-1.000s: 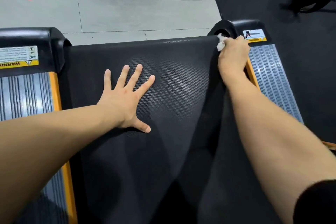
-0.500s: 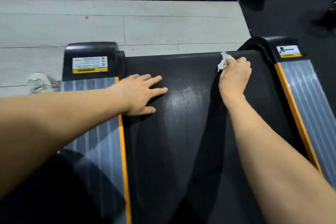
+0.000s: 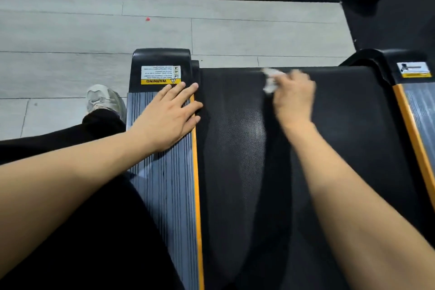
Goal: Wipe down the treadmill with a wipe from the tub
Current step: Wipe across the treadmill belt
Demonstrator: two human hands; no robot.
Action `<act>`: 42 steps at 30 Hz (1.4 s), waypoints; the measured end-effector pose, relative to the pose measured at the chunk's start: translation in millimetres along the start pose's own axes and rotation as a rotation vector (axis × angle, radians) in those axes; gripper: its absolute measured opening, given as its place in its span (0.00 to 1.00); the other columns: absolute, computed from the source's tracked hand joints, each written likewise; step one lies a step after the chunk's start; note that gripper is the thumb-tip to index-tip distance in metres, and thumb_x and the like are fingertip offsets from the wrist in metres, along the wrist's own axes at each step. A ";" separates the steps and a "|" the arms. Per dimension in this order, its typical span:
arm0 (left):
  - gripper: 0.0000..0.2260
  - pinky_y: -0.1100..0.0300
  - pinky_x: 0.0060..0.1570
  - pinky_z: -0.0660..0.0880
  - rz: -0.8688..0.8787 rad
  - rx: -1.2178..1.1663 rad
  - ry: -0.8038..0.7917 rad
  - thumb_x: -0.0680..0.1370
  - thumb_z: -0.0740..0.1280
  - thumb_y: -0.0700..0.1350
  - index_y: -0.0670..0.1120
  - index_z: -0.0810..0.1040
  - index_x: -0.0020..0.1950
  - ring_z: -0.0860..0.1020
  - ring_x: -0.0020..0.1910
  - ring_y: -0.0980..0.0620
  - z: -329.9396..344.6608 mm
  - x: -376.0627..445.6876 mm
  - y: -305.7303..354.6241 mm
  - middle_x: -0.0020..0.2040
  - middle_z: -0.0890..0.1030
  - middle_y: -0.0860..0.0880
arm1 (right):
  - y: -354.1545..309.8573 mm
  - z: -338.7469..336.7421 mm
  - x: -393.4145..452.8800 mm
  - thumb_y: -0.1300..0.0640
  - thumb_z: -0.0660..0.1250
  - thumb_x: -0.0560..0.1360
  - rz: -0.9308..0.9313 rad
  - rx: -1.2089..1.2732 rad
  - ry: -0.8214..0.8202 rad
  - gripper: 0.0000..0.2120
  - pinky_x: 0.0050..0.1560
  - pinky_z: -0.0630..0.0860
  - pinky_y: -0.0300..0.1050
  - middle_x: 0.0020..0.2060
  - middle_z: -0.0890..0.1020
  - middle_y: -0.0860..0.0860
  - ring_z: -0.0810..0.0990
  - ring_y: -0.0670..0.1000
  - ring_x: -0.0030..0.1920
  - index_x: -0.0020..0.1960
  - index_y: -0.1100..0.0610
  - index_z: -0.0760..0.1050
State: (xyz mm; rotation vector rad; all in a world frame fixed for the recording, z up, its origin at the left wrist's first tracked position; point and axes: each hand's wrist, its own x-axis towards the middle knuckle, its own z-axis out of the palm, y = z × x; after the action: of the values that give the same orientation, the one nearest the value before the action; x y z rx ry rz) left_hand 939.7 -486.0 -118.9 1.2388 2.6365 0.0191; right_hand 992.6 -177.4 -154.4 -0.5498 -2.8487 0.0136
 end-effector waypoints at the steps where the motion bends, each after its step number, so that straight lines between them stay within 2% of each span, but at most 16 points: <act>1: 0.25 0.42 0.78 0.55 -0.007 -0.020 0.017 0.85 0.49 0.58 0.48 0.72 0.75 0.60 0.80 0.39 1.1 0.8 0.4 0.81 0.62 0.42 | 20.3 -5.5 -3.1 0.59 0.56 0.74 0.150 -0.012 -0.020 0.18 0.45 0.71 0.55 0.46 0.79 0.59 0.77 0.63 0.47 0.54 0.54 0.83; 4: 0.26 0.44 0.80 0.53 -0.046 -0.086 0.041 0.84 0.55 0.57 0.46 0.66 0.78 0.58 0.81 0.42 4.5 3.2 2.5 0.82 0.60 0.44 | 2.1 -11.5 -20.8 0.59 0.57 0.76 0.309 -0.047 -0.023 0.17 0.49 0.71 0.55 0.49 0.79 0.61 0.76 0.63 0.50 0.59 0.54 0.81; 7: 0.29 0.47 0.80 0.50 -0.047 -0.146 0.038 0.84 0.54 0.57 0.42 0.59 0.81 0.56 0.81 0.44 2.2 2.3 -0.9 0.82 0.57 0.42 | -94.9 -1.8 -49.4 0.61 0.67 0.71 0.038 0.175 0.041 0.13 0.38 0.71 0.51 0.39 0.78 0.57 0.77 0.61 0.39 0.53 0.52 0.83; 9: 0.28 0.49 0.80 0.49 -0.029 -0.182 0.023 0.86 0.52 0.55 0.41 0.56 0.82 0.55 0.81 0.44 -0.1 2.6 -5.7 0.82 0.56 0.42 | -146.1 -6.6 -76.1 0.60 0.66 0.72 -0.154 0.269 0.018 0.10 0.37 0.70 0.51 0.39 0.77 0.56 0.75 0.59 0.39 0.51 0.55 0.82; 12: 0.27 0.51 0.81 0.49 -0.003 -0.194 -0.030 0.86 0.54 0.51 0.42 0.54 0.83 0.54 0.82 0.44 -5.9 5.1 -12.9 0.83 0.54 0.42 | -122.6 -16.2 -74.6 0.61 0.68 0.72 -0.320 0.242 0.019 0.08 0.37 0.69 0.52 0.38 0.77 0.54 0.75 0.59 0.38 0.48 0.54 0.82; 15: 0.27 0.52 0.80 0.49 0.002 -0.155 -0.065 0.86 0.55 0.50 0.42 0.54 0.83 0.54 0.81 0.43 -12.1 7.5 -12.6 0.83 0.54 0.41 | -29.4 -15.2 -57.4 0.60 0.66 0.70 -0.054 -0.006 0.051 0.09 0.36 0.68 0.50 0.38 0.77 0.55 0.77 0.60 0.38 0.46 0.53 0.83; 17: 0.26 0.51 0.79 0.50 -0.001 -0.121 -0.085 0.86 0.54 0.49 0.46 0.54 0.83 0.55 0.81 0.41 -15.4 8.6 -8.9 0.82 0.54 0.40 | 27.9 -24.2 -60.6 0.60 0.61 0.73 0.234 -0.086 0.007 0.14 0.40 0.66 0.50 0.42 0.78 0.57 0.77 0.62 0.43 0.52 0.52 0.84; 20: 0.23 0.47 0.78 0.53 -0.013 0.020 -0.137 0.87 0.52 0.50 0.55 0.54 0.83 0.56 0.80 0.39 -21.8 13.4 2.0 0.82 0.53 0.37 | 19.0 -25.3 -74.0 0.60 0.60 0.76 0.419 -0.043 0.036 0.16 0.42 0.65 0.51 0.43 0.78 0.59 0.76 0.62 0.43 0.58 0.50 0.82; 24: 0.28 0.44 0.78 0.52 0.028 0.308 -0.204 0.81 0.66 0.53 0.58 0.60 0.80 0.55 0.81 0.40 -26.7 14.9 22.0 0.82 0.50 0.38 | -103.8 -16.4 -111.9 0.58 0.63 0.72 0.044 0.205 -0.063 0.13 0.41 0.67 0.52 0.40 0.78 0.53 0.75 0.59 0.42 0.52 0.50 0.82; 26: 0.26 0.44 0.79 0.51 0.106 0.405 -0.198 0.83 0.63 0.53 0.55 0.61 0.80 0.52 0.81 0.41 -27.3 10.8 32.2 0.83 0.50 0.42 | -133.6 -25.9 -137.1 0.61 0.69 0.72 -0.153 0.246 -0.082 0.08 0.41 0.66 0.51 0.40 0.77 0.54 0.73 0.58 0.42 0.50 0.54 0.82; 28: 0.24 0.46 0.80 0.49 0.148 0.447 -0.215 0.85 0.55 0.51 0.51 0.56 0.82 0.52 0.82 0.42 -26.0 3.8 37.4 0.83 0.55 0.45 | -107.5 -39.3 -135.4 0.58 0.69 0.71 -0.273 0.226 -0.045 0.07 0.39 0.68 0.51 0.39 0.77 0.53 0.75 0.57 0.40 0.48 0.51 0.83; 30: 0.25 0.48 0.80 0.48 0.164 0.466 -0.235 0.85 0.51 0.51 0.49 0.53 0.83 0.53 0.81 0.42 -21.4 -4.0 39.8 0.81 0.61 0.46 | -48.2 -43.9 -125.5 0.54 0.67 0.69 -0.141 0.054 -0.001 0.10 0.35 0.70 0.48 0.36 0.79 0.53 0.77 0.58 0.35 0.49 0.48 0.82; 33: 0.26 0.47 0.80 0.49 0.146 0.450 -0.245 0.85 0.45 0.54 0.49 0.51 0.83 0.52 0.82 0.41 -13.7 -14.2 38.6 0.81 0.60 0.45 | 43.6 -59.8 -124.0 0.58 0.61 0.73 0.326 -0.056 0.050 0.17 0.35 0.65 0.50 0.36 0.77 0.59 0.77 0.62 0.36 0.55 0.46 0.83; 35: 0.26 0.47 0.80 0.50 0.143 0.432 -0.244 0.85 0.43 0.54 0.50 0.51 0.83 0.52 0.82 0.40 -13.5 -14.2 39.6 0.82 0.59 0.45 | 49.5 -59.5 -129.4 0.58 0.60 0.74 0.436 -0.041 0.058 0.18 0.38 0.64 0.51 0.37 0.77 0.60 0.77 0.63 0.38 0.58 0.47 0.82; 38: 0.26 0.47 0.80 0.49 0.107 0.354 -0.279 0.85 0.42 0.54 0.50 0.50 0.83 0.48 0.82 0.41 -15.1 -14.7 40.7 0.82 0.57 0.45 | -26.5 -45.3 -140.5 0.56 0.65 0.73 0.272 0.073 -0.002 0.18 0.37 0.65 0.49 0.36 0.77 0.54 0.76 0.59 0.37 0.60 0.44 0.80; 42: 0.26 0.47 0.81 0.46 0.064 0.272 -0.313 0.86 0.43 0.53 0.51 0.49 0.84 0.43 0.82 0.42 -13.9 -15.8 41.2 0.83 0.54 0.47 | -122.7 -48.3 -191.4 0.61 0.70 0.73 -0.168 0.272 -0.083 0.08 0.41 0.67 0.52 0.40 0.76 0.54 0.73 0.57 0.41 0.51 0.54 0.82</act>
State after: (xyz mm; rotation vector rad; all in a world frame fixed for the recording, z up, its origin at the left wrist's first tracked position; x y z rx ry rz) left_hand 977.8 -470.4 -97.7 1.2848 2.3813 -0.4961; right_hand 1131.4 -363.5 -145.2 -0.2584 -2.8947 0.3966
